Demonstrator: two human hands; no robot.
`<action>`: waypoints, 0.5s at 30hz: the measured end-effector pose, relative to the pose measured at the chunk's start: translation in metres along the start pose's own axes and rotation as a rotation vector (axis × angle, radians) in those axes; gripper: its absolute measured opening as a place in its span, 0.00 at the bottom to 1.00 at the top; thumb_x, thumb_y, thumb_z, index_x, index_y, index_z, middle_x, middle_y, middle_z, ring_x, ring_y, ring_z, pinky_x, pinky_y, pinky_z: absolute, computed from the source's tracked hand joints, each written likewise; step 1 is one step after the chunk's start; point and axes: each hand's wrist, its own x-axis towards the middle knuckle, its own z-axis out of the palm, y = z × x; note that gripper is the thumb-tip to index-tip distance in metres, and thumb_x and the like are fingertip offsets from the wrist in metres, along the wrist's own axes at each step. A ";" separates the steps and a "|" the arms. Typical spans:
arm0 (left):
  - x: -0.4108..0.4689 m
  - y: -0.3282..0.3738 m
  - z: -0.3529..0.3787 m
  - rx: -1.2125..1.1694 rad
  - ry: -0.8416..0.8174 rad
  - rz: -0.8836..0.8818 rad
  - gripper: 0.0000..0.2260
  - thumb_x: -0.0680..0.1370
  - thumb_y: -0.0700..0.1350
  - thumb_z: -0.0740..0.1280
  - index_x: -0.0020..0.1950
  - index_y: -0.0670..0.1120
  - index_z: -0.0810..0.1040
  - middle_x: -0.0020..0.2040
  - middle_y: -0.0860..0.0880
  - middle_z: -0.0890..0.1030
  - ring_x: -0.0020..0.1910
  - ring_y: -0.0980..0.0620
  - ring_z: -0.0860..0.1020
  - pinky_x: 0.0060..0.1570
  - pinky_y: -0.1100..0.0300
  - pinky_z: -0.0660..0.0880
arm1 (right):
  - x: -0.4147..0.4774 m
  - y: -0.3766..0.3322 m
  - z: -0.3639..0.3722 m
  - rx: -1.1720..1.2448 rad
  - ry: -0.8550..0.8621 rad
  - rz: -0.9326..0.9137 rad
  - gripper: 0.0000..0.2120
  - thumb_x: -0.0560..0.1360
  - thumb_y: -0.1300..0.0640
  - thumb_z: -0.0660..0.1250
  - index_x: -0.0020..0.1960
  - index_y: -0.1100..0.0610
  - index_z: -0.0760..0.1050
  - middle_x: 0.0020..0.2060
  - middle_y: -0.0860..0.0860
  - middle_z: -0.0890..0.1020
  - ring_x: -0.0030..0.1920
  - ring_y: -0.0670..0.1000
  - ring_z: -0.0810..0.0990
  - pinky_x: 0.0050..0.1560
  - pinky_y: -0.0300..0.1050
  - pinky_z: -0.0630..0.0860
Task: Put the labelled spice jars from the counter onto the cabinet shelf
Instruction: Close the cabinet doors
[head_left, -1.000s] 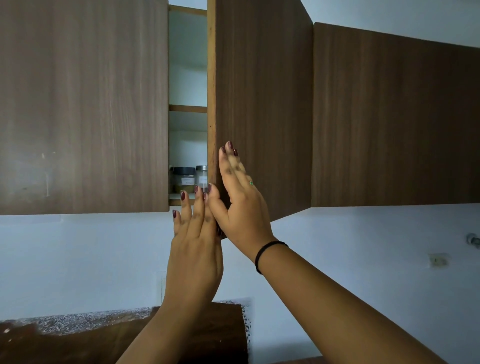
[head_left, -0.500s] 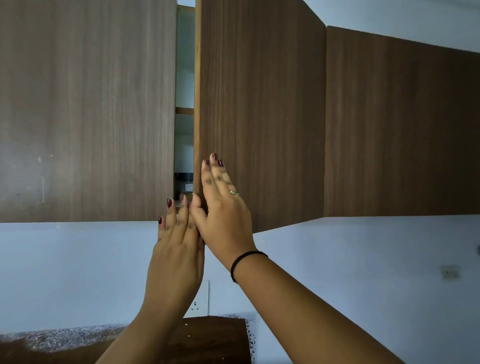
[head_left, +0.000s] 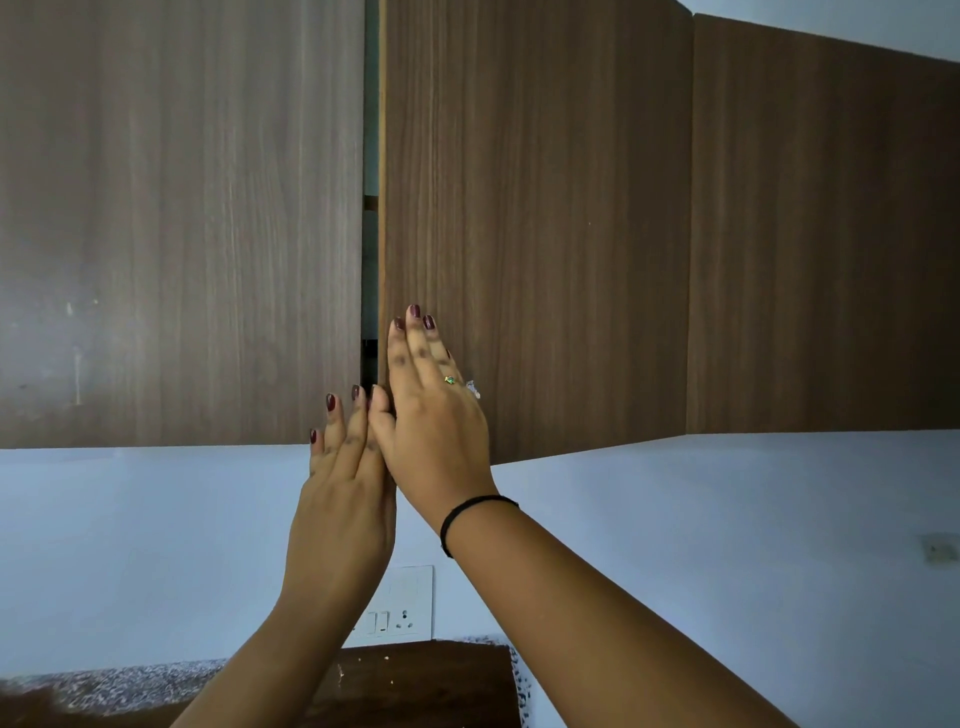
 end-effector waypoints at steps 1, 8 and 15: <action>0.001 -0.004 0.002 0.002 -0.003 0.002 0.25 0.84 0.42 0.57 0.80 0.42 0.54 0.81 0.47 0.52 0.80 0.53 0.39 0.78 0.54 0.44 | 0.001 -0.001 0.005 0.004 -0.001 -0.002 0.26 0.77 0.52 0.65 0.73 0.59 0.69 0.73 0.55 0.69 0.73 0.53 0.69 0.68 0.45 0.68; 0.009 -0.025 0.017 0.022 -0.028 0.010 0.25 0.83 0.45 0.56 0.80 0.42 0.57 0.81 0.45 0.54 0.79 0.54 0.38 0.76 0.47 0.53 | 0.002 -0.004 0.033 -0.030 -0.010 -0.036 0.25 0.78 0.55 0.65 0.74 0.59 0.67 0.74 0.54 0.68 0.74 0.53 0.67 0.71 0.47 0.70; 0.013 -0.037 0.021 0.042 -0.061 0.054 0.26 0.83 0.42 0.61 0.80 0.41 0.56 0.80 0.45 0.54 0.80 0.47 0.46 0.77 0.48 0.51 | 0.003 -0.007 0.046 -0.062 -0.039 -0.022 0.25 0.78 0.56 0.65 0.74 0.58 0.67 0.74 0.53 0.68 0.74 0.52 0.67 0.70 0.47 0.68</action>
